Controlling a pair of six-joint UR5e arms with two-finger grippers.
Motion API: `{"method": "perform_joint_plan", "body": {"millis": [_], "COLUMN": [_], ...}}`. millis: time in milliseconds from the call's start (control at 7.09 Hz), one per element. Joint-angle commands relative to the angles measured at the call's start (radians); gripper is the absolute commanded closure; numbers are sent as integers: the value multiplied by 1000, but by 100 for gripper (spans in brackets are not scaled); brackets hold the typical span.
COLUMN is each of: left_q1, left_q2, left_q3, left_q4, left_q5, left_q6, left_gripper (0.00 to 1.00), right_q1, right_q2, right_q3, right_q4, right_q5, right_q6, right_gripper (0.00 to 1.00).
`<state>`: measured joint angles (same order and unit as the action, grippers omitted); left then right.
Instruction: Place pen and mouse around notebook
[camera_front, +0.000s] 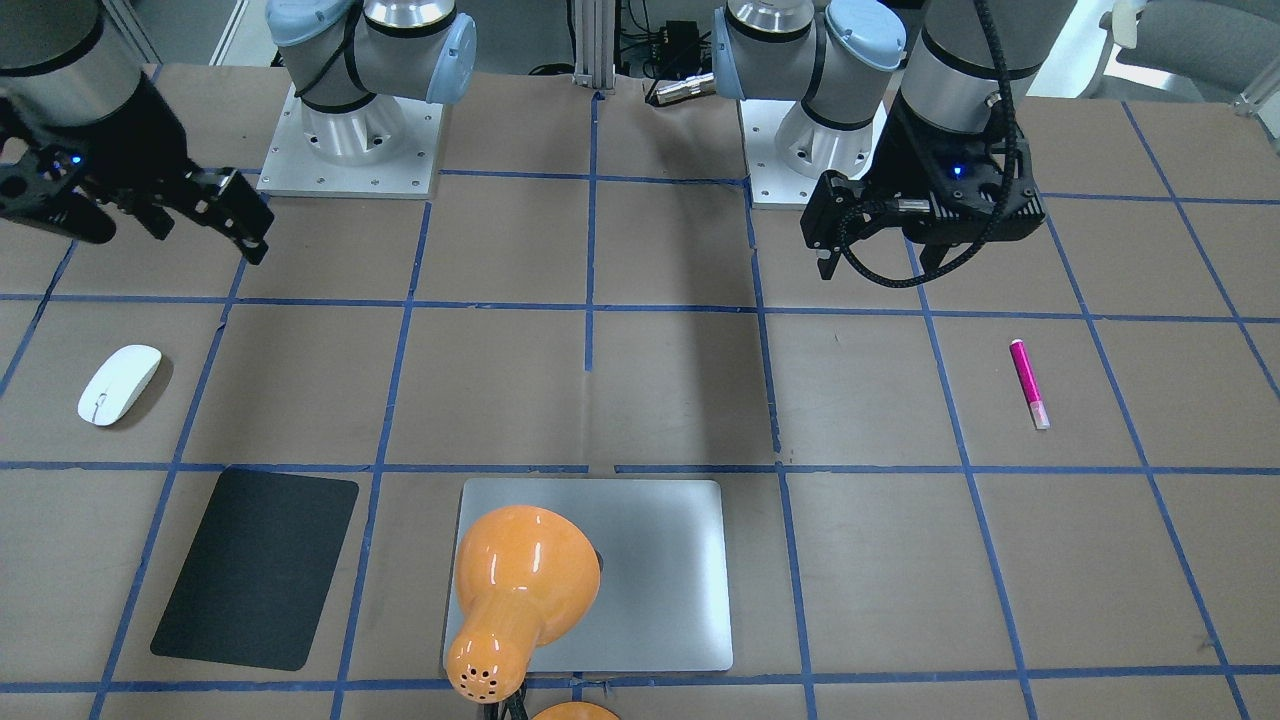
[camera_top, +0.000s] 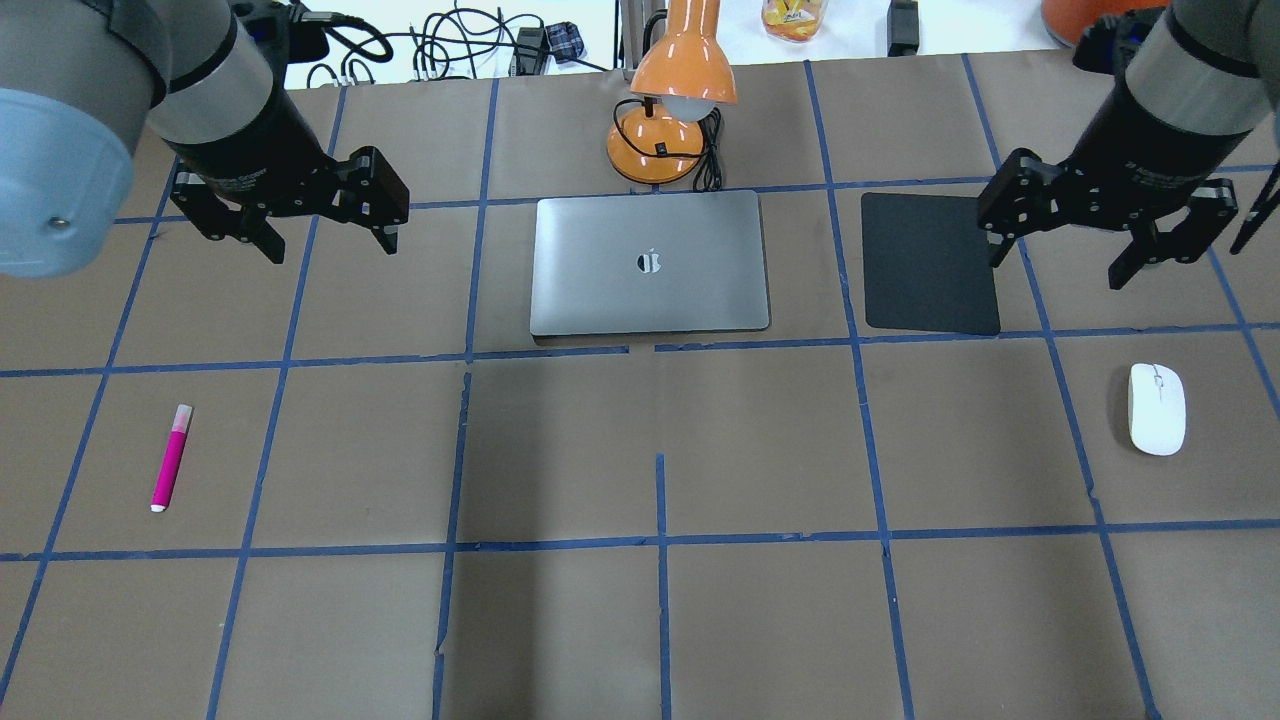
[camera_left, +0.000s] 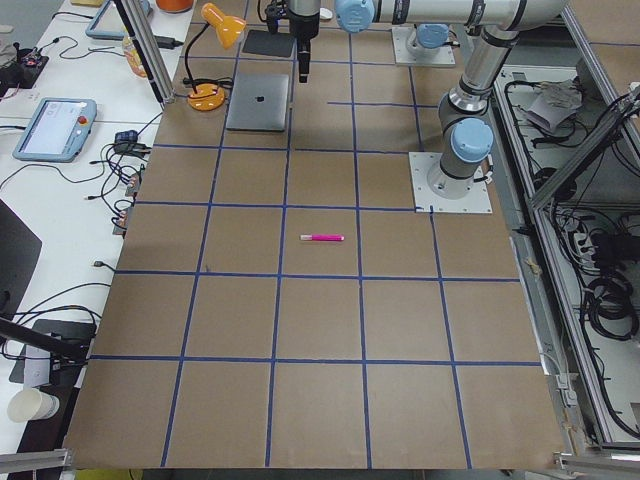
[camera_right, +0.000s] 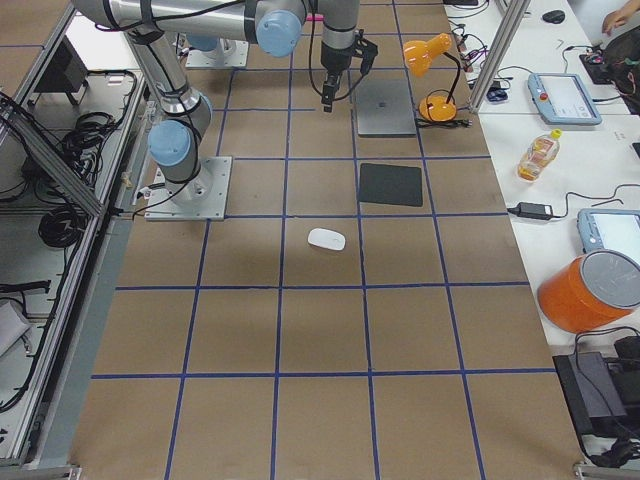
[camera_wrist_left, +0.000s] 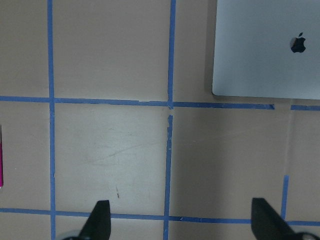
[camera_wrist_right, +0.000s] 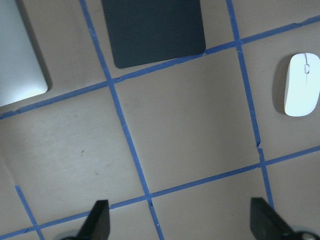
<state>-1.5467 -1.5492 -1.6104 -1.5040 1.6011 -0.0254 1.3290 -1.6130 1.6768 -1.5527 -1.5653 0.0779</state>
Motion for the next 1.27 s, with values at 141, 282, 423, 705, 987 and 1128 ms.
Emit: {"method": "perform_joint_plan", "body": {"millis": [141, 282, 423, 705, 987, 1128], "left_q1": [167, 247, 352, 533, 640, 683], "left_q2": [3, 3, -5, -35, -69, -96], "left_q3": [-9, -38, -86, -158, -305, -415], "left_q4": [-25, -22, -12, 31, 274, 424], "left_q5": [0, -1, -4, -6, -7, -9], "left_q6": [250, 375, 468, 693, 858, 892], "left_gripper": [0, 0, 0, 0, 0, 0], "right_q1": [-218, -281, -315, -388, -398, -399], "right_q2": [132, 166, 201, 263, 292, 307], "right_q3": [1, 0, 1, 1, 3, 7], "right_q4": [-72, -92, -140, -162, -188, -213], "right_q5": [-1, 2, -4, -4, -4, -5], "right_q6": [-95, -134, -179, -187, -187, -185], "right_gripper": [0, 0, 0, 0, 0, 0]}}
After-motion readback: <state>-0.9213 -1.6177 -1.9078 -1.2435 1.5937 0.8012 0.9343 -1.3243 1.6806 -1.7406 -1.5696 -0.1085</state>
